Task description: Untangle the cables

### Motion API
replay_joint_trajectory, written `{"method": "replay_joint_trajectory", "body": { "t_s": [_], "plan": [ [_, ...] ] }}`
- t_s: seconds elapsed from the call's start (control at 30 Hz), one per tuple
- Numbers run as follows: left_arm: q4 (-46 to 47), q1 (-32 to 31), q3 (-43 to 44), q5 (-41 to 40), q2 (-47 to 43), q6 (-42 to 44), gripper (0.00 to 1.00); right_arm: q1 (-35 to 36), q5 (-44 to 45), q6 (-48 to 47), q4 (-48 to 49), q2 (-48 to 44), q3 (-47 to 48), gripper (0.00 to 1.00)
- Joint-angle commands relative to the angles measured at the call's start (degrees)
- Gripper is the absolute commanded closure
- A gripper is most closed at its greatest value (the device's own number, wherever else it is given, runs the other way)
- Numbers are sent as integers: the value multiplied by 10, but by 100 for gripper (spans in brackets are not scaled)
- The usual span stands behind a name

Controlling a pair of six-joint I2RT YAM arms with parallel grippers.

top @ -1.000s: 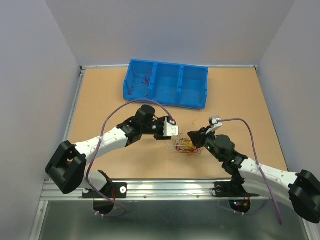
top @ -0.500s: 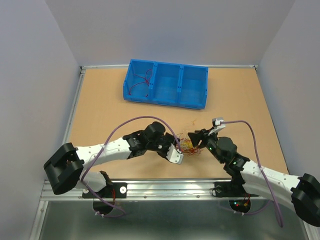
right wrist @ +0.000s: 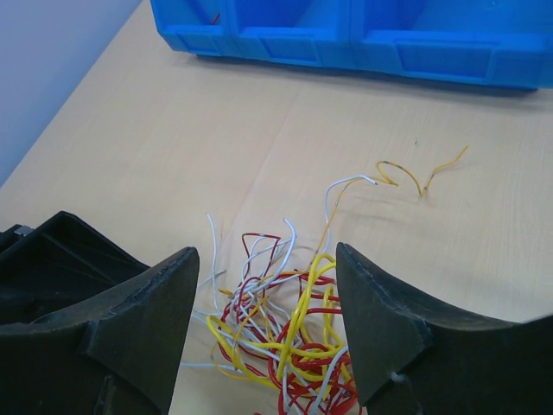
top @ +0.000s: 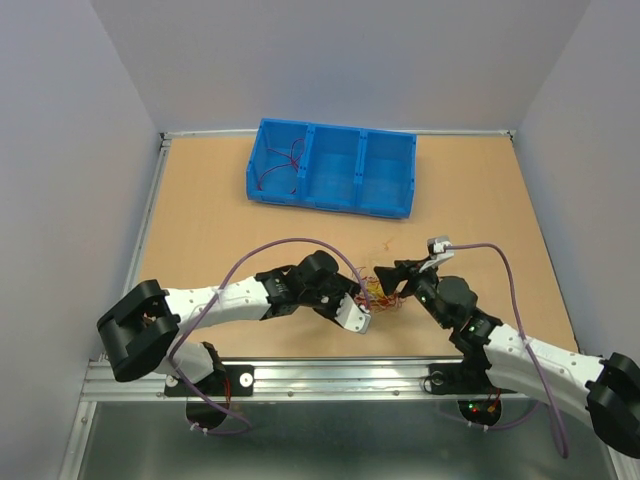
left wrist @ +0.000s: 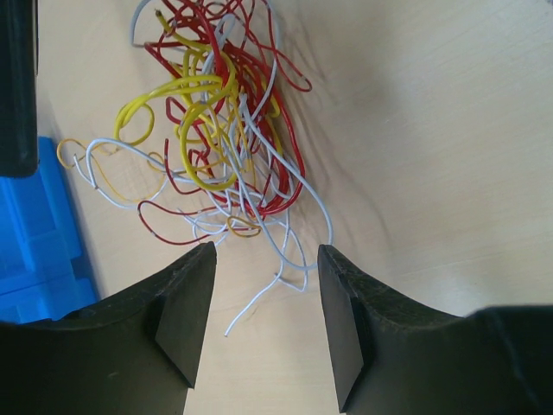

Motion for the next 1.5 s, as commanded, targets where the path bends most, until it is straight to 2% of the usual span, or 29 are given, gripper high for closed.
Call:
{"method": "replay_joint_trajectory", "body": {
  "t_s": [0.0,0.33,0.37,0.4,0.63,0.83,1.03,1.1,1.13,1.47],
  "plan": [
    [-5,-3,3,-31,-18,11,39,4,12,-11,16,-13,-13,30],
    [14,3,-12,-20,-79,4,34,4,9,-14,13,-26,-18,27],
    [17,3,-19,-18,-86,6,15,4,8,-14,13,-28,-19,25],
    [24,4,-21,-22,-98,2,1,4,6,-15,13,-27,-19,25],
    [15,5,-31,0,-105,15,1,3,2,-15,11,-28,-18,20],
    [-16,-8,-7,-11,-41,19,8,4,3,-15,11,-35,-20,19],
    [-12,-16,-3,-22,-17,13,14,3,9,-16,10,-48,-25,19],
    [4,-16,-2,-17,-16,5,23,4,7,-14,10,-54,-28,19],
    [11,-18,-3,-19,-11,0,31,4,8,-15,10,-53,-28,19],
    [44,-46,12,-29,41,-32,60,4,11,-10,15,-31,-17,19]
  ]
}}
